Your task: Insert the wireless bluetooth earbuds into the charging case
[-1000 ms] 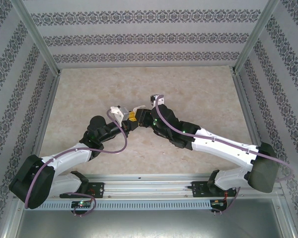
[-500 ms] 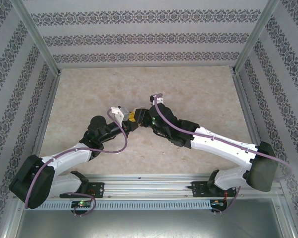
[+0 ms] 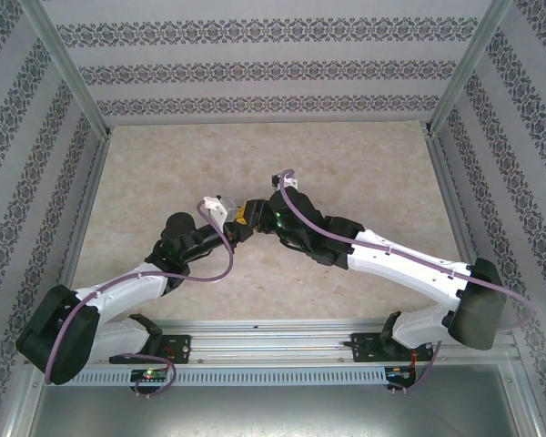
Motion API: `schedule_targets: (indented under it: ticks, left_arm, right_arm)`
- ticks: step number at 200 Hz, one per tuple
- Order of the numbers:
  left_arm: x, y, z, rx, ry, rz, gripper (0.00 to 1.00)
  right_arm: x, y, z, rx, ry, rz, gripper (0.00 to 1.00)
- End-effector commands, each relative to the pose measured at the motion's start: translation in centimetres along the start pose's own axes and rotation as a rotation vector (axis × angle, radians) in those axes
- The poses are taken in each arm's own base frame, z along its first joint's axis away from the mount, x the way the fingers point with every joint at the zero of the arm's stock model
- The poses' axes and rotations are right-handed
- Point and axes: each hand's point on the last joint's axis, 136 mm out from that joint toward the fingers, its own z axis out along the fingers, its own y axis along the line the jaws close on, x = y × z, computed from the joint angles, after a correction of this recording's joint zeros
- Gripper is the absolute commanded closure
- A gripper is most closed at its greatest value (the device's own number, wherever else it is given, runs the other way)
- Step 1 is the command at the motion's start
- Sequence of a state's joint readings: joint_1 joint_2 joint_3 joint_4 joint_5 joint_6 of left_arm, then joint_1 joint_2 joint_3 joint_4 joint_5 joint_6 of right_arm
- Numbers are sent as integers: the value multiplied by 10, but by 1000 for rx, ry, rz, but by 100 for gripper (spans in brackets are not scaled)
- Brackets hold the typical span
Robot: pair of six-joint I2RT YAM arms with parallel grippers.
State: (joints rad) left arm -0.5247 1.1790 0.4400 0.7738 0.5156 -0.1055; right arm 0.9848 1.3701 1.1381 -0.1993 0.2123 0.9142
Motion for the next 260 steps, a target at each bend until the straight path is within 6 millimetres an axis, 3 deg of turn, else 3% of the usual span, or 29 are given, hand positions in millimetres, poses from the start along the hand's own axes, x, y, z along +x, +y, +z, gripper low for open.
schedule_targets:
  ticks: [1, 119, 188, 208, 260]
  left_arm:
    - [-41, -12, -2, 34, -119, 48, 100]
    - [-34, -17, -3, 65, -91, 19, 100]
    - [-23, -19, -5, 76, -58, -8, 100]
    - [-12, -19, -3, 81, -30, -39, 100]
    - [22, -16, 2, 89, 41, -139, 100]
  right_arm:
    - [18, -11, 3, 65, 77, -25, 61]
    - [6, 0, -9, 91, 101, -97, 49]
    - [-26, 11, -42, 63, 54, -130, 46]
    - [-29, -4, -46, 69, 77, -106, 46]
    - [-17, -75, -46, 222, 175, -46, 45]
